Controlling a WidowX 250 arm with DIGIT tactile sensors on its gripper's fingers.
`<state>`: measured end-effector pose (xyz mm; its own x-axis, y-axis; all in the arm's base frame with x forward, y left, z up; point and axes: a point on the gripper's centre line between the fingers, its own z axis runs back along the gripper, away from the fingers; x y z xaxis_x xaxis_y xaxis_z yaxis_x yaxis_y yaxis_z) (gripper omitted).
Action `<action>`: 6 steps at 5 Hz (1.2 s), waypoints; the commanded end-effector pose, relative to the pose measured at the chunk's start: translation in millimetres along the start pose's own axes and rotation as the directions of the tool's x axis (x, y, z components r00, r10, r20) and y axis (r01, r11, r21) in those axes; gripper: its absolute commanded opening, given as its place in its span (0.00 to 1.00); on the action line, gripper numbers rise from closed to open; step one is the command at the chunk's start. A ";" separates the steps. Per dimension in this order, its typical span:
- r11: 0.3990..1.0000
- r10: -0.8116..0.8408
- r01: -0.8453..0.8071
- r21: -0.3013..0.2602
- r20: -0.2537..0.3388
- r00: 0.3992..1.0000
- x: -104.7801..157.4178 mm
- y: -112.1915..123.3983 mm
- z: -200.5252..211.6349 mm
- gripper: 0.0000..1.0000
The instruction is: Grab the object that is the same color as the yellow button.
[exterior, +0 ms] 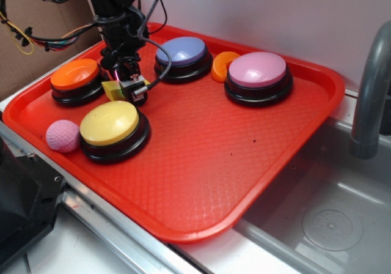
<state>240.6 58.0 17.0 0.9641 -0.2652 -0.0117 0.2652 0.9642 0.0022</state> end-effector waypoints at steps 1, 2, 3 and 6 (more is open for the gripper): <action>0.999 0.041 -0.042 0.011 0.041 0.998 11.6 1.1 23.5 0.00; 0.997 0.070 -0.068 -0.020 0.080 0.994 15.8 -5.2 55.9 0.00; 0.996 0.090 -0.087 -0.029 0.140 0.986 22.5 -24.3 96.9 0.00; 0.986 0.167 -0.162 -0.044 0.150 0.974 27.6 -81.6 142.0 0.00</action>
